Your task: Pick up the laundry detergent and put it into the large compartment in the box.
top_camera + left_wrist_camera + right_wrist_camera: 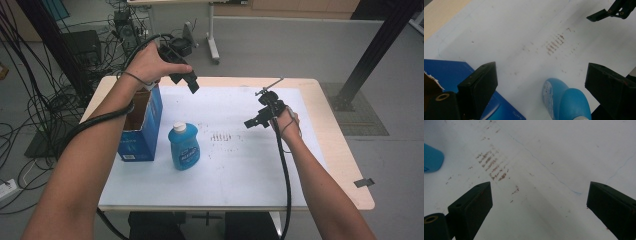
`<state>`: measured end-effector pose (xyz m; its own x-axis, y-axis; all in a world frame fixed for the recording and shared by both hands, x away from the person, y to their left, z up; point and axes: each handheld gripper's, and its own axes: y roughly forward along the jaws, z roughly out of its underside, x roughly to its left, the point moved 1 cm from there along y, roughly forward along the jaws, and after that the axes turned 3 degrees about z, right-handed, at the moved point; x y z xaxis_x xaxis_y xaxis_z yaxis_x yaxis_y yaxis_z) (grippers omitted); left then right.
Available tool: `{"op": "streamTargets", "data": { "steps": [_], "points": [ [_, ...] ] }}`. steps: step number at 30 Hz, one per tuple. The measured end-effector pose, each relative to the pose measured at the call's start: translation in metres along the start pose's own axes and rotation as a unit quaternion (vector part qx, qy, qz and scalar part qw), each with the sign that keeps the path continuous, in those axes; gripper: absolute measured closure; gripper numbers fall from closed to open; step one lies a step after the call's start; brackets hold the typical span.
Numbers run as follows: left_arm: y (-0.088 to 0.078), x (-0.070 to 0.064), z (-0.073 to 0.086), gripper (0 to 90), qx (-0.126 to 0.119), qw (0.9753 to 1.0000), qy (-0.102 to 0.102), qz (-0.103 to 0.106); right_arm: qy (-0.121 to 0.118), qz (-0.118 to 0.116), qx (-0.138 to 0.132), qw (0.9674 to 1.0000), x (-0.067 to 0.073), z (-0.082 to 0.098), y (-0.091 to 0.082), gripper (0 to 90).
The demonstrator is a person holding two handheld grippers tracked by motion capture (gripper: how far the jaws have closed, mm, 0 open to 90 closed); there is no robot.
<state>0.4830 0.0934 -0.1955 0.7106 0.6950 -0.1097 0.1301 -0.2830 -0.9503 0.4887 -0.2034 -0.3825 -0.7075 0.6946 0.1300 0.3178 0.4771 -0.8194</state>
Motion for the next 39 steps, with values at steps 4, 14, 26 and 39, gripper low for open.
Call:
{"op": "streamTargets", "data": {
  "steps": [4, 14, 26, 39],
  "points": [
    [0.0, -0.002, 0.0, 11.4, 0.001, 1.0, 0.0, 0.0, -0.005, 0.01, 0.002, 0.9999, 0.001, -0.002, -0.004, 5.9],
    [-0.004, -0.004, 0.0, 11.3, 0.004, 1.0, 0.002, -0.003, -0.009, 0.002, 0.004, 0.9999, 0.003, -0.004, 0.0, 6.3],
    [-0.011, -0.01, 0.007, 11.0, 0.02, 0.9997, 0.014, 0.007, 0.004, -0.015, 0.003, 0.9999, 0.001, -0.002, 0.006, 6.2],
    [-0.024, -0.022, 0.023, 10.9, 0.022, 0.9994, 0.016, 0.021, 0.009, -0.015, 0.0, 0.9998, 0.001, -0.001, 0.006, 6.2]
  ]
}}
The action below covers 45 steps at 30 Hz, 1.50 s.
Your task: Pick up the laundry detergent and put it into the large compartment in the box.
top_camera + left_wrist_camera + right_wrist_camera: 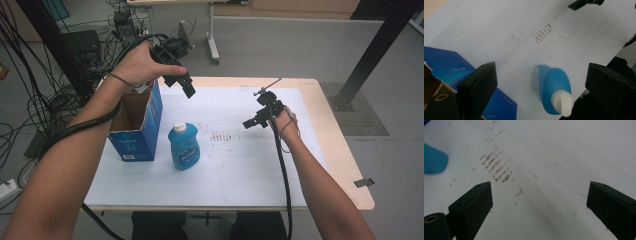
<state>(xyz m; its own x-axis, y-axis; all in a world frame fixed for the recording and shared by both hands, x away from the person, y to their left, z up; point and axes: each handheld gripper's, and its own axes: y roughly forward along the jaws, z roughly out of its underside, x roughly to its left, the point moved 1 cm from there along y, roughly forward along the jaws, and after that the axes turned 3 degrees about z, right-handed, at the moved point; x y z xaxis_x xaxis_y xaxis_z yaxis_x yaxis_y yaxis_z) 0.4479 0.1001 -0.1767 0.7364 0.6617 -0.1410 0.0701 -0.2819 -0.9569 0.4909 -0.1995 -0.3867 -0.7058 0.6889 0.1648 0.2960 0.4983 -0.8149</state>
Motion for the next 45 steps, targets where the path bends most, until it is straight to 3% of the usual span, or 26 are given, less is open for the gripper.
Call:
{"op": "streamTargets", "data": {
  "steps": [9, 21, 30, 45],
  "points": [
    [-0.007, -0.021, 0.011, 10.7, 0.009, 0.9999, 0.01, -0.008, -0.001, 0.004, -0.007, 1.0, -0.001, 0.001, -0.003, 6.1],
    [-0.007, -0.041, 0.023, 10.1, 0.017, 0.9992, 0.035, 0.006, 0.002, 0.0, -0.01, 0.9999, -0.001, 0.001, -0.005, 5.7],
    [-0.002, -0.045, 0.028, 10.2, 0.029, 0.9986, 0.045, 0.0, 0.004, 0.0, -0.011, 0.9999, -0.001, 0.002, -0.005, 5.7],
    [0.016, -0.043, 0.034, 10.7, 0.044, 0.9973, 0.058, 0.012, 0.006, -0.002, -0.012, 0.9999, -0.002, 0.003, -0.003, 5.7]
  ]
}}
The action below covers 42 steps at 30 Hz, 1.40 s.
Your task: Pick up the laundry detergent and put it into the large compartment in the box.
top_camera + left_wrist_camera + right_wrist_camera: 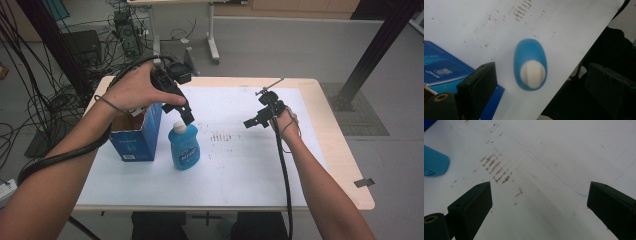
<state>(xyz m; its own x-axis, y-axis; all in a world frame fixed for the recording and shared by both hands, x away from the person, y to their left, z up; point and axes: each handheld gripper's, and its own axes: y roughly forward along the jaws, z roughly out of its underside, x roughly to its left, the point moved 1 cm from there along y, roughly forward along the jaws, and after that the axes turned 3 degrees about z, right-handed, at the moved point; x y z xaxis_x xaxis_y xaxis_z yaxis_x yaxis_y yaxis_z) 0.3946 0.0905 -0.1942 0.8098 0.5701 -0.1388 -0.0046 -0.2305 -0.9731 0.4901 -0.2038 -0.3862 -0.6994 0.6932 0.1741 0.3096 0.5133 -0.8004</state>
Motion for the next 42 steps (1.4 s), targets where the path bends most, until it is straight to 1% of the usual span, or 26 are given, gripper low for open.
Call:
{"op": "streamTargets", "data": {
  "steps": [8, 20, 22, 24, 27, 31, 36, 42],
  "points": [
    [0.01, 0.002, 0.003, 10.7, 0.004, 0.9999, 0.009, 0.002, 0.002, -0.001, 0.001, 1.0, 0.001, 0.0, 0.0, 5.7],
    [0.025, 0.005, 0.008, 10.7, 0.013, 0.9999, 0.004, 0.001, -0.002, -0.002, 0.003, 1.0, 0.002, 0.0, 0.0, 5.7],
    [0.027, 0.005, 0.008, 10.7, 0.016, 0.9999, 0.007, 0.002, -0.002, -0.003, 0.003, 1.0, 0.003, 0.0, 0.001, 5.7],
    [0.031, 0.006, 0.008, 10.7, 0.019, 0.9998, 0.007, -0.001, -0.003, -0.004, 0.003, 1.0, 0.003, 0.0, 0.001, 5.7],
    [0.036, 0.008, 0.01, 10.8, 0.022, 0.9997, 0.005, 0.001, -0.001, -0.005, 0.005, 1.0, 0.003, 0.0, 0.002, 5.7],
    [0.041, 0.008, 0.012, 10.7, 0.023, 0.9997, 0.006, 0.004, -0.001, -0.004, 0.005, 1.0, 0.003, 0.0, 0.001, 5.7],
    [0.048, 0.009, 0.014, 10.8, 0.02, 0.9997, 0.012, 0.006, -0.001, -0.003, 0.006, 1.0, 0.003, 0.001, 0.001, 5.7],
    [0.056, 0.01, 0.018, 11.0, 0.017, 0.9998, 0.01, 0.009, -0.001, -0.004, 0.006, 1.0, 0.003, 0.001, 0.001, 5.6]
  ]
}}
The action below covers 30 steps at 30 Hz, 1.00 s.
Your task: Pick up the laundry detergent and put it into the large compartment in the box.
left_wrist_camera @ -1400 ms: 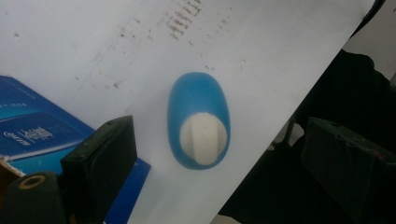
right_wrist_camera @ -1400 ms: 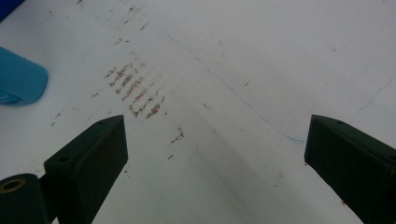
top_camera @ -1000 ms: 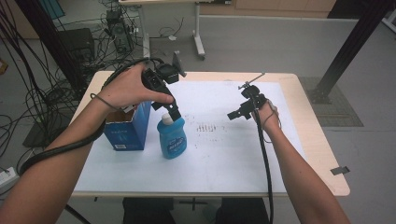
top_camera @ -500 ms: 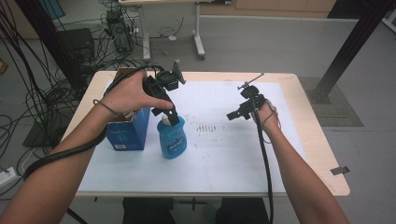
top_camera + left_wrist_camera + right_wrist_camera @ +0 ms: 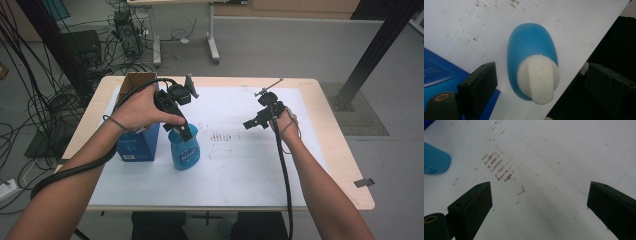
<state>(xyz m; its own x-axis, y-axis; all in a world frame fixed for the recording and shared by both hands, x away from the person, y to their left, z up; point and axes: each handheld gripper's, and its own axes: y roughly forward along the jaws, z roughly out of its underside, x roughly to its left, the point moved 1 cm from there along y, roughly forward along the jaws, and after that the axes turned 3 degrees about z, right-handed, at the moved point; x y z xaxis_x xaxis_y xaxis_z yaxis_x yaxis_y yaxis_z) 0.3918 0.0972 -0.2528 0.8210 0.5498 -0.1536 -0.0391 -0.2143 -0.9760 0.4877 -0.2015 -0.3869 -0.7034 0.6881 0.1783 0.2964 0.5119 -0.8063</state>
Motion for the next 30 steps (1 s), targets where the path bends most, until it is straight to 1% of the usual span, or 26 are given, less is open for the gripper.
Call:
{"op": "streamTargets", "data": {
  "steps": [1, 6, 10, 13, 17, 30],
  "points": [
    [0.001, 0.0, 0.001, 11.0, -0.002, 1.0, -0.003, 0.001, 0.001, 0.0, 0.001, 1.0, 0.0, 0.0, 0.0, 5.6],
    [0.006, 0.002, 0.006, 11.0, -0.012, 0.9999, -0.002, 0.001, 0.001, -0.002, 0.002, 1.0, 0.001, 0.0, 0.001, 5.6],
    [0.01, 0.003, 0.009, 11.1, -0.015, 0.9999, -0.006, 0.004, 0.002, -0.002, 0.002, 1.0, 0.001, 0.0, 0.001, 5.6],
    [0.013, 0.004, 0.011, 11.1, -0.018, 0.9998, -0.006, 0.004, 0.001, -0.005, 0.001, 1.0, 0.002, 0.0, 0.002, 5.6],
    [0.016, 0.004, 0.013, 11.0, -0.022, 0.9997, -0.005, 0.005, 0.0, -0.003, 0.004, 1.0, 0.003, 0.0, 0.002, 5.6],
    [0.024, 0.004, 0.015, 11.0, -0.02, 0.9998, -0.004, 0.006, 0.002, -0.003, 0.004, 1.0, 0.002, 0.003, 0.002, 5.5]
  ]
}}
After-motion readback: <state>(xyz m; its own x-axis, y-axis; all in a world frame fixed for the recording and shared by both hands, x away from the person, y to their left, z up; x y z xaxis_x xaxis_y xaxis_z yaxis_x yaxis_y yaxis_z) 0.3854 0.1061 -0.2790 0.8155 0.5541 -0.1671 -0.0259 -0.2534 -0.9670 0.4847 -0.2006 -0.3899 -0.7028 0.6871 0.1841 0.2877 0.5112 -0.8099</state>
